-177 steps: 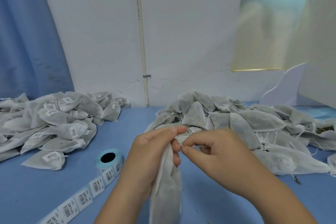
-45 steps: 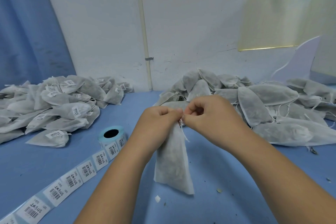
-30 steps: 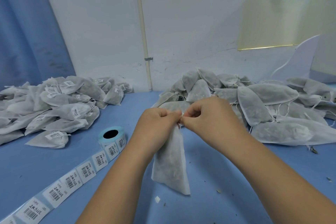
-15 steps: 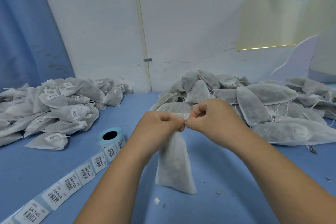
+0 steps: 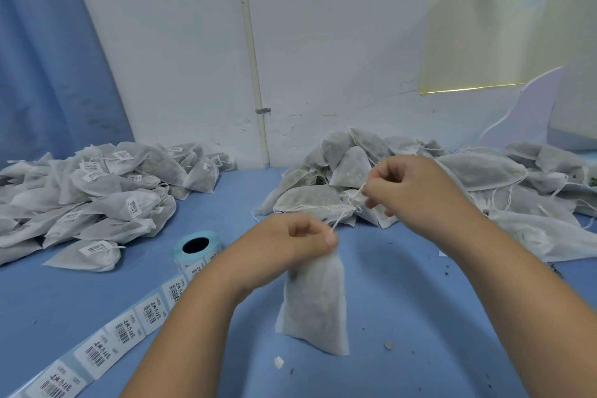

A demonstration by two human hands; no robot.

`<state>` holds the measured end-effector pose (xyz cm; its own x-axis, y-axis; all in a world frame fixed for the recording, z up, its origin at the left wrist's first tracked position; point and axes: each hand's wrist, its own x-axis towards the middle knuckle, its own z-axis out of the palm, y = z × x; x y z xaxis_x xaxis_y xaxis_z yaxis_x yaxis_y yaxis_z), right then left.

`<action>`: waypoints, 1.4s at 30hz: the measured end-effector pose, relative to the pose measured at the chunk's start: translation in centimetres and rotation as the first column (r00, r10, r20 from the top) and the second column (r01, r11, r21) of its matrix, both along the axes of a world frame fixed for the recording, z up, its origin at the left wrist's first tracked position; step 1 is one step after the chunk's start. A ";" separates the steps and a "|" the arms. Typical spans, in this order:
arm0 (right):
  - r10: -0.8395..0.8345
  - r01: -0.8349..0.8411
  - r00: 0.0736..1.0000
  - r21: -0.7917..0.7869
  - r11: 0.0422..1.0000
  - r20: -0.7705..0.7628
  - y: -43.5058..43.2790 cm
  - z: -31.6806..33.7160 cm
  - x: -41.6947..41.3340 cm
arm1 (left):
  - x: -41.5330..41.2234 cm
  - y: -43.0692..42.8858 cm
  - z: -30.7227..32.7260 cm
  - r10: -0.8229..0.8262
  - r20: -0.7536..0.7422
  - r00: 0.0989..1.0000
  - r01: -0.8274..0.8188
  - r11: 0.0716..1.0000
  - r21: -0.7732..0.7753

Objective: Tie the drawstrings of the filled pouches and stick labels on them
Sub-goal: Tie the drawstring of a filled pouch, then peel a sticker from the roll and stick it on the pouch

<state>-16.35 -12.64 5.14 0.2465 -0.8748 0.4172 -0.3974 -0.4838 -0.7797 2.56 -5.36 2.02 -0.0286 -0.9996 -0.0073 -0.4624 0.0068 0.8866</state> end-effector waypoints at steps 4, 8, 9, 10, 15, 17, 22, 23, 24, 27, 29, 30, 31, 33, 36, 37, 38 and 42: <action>-0.067 0.067 0.998 -0.005 0.998 0.004 -0.2 0.2 -0.5 | 0.1 0.0 -0.5 -0.086 0.009 0.996 0.085 0.991 0.100; -0.102 0.101 0.995 -0.071 0.992 -0.006 -0.1 0.4 -0.5 | 0.4 -0.2 -0.8 -0.016 -0.004 1.000 0.017 0.993 0.119; -0.091 0.091 0.996 -0.096 0.991 0.005 0.1 0.5 -0.3 | 0.3 -0.2 -0.8 0.034 -0.012 0.999 -0.032 0.993 0.115; -0.077 0.078 0.997 -0.122 0.990 0.012 0.4 0.6 -0.2 | 0.2 -0.3 -0.8 0.096 -0.033 0.995 -0.092 0.991 0.097; 0.038 -0.075 0.989 -0.260 0.963 -0.142 2.2 0.1 1.6 | -0.5 -0.8 -0.3 0.296 -0.249 0.922 -0.314 0.949 -0.036; 0.031 -0.142 0.948 -0.334 0.932 -0.317 2.8 -0.3 2.3 | -0.6 -0.8 -0.2 0.288 -0.291 0.912 -0.318 0.946 -0.060; -0.019 -0.213 0.874 -0.418 0.883 -0.485 3.0 -1.0 3.0 | -0.4 -1.0 -0.3 0.185 -0.356 0.916 -0.226 0.971 -0.077; -0.012 -0.223 0.870 -0.415 0.882 -0.493 2.9 -1.0 3.0 | -0.2 -1.1 -0.4 0.150 -0.365 0.919 -0.190 0.979 -0.075; 0.005 -0.235 0.869 -0.404 0.884 -0.494 2.8 -1.0 2.8 | -0.2 -1.1 -0.6 0.111 -0.373 0.921 -0.147 0.987 -0.069; 0.109 -0.288 0.885 -0.348 0.892 -0.452 2.5 -0.9 2.6 | 0.1 -1.0 -1.1 0.023 -0.449 0.893 -0.056 0.997 -0.061; 0.205 -0.323 0.904 -0.283 0.903 -0.375 2.7 -0.7 2.5 | 0.5 -0.7 -1.0 -0.008 -0.522 0.853 -0.028 0.998 -0.061; 0.257 -0.342 0.908 -0.234 0.910 -0.330 2.8 -0.6 2.5 | 0.8 -0.5 -0.9 -0.015 -0.547 0.837 -0.021 0.998 -0.060; 0.309 -0.365 0.909 -0.176 0.914 -0.280 2.9 -0.5 2.5 | 1.1 -0.2 -0.8 -0.019 -0.565 0.825 -0.017 0.998 -0.057; 0.394 -0.408 0.905 -0.063 0.911 -0.158 3.3 -0.3 2.6 | 1.9 0.8 -0.7 -0.006 -0.603 0.798 -0.027 0.999 -0.046; 0.412 -0.413 0.911 -0.021 0.911 -0.021 4.2 -0.5 3.5 | 3.5 2.9 -0.7 0.086 -0.586 0.805 -0.111 0.994 -0.007; 0.413 -0.414 0.910 -0.019 0.910 -0.025 4.7 -0.8 4.1 | 4.3 4.0 -0.4 0.129 -0.564 0.815 -0.156 0.988 0.001; 0.423 -0.424 0.905 -0.005 0.906 -0.051 5.3 -1.2 4.7 | 5.3 5.4 -0.2 0.172 -0.546 0.820 -0.200 0.980 0.007; 0.533 -0.529 0.801 0.095 0.843 -0.273 8.2 -3.9 8.0 | 11.0 12.8 0.4 0.366 -0.601 0.710 -0.402 0.912 0.081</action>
<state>-8.38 -4.41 1.22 0.7774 -0.5777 0.2487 -0.2812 -0.6730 -0.6841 13.53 7.47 2.43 0.3771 -0.9236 -0.0697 0.1815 -0.0001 0.9834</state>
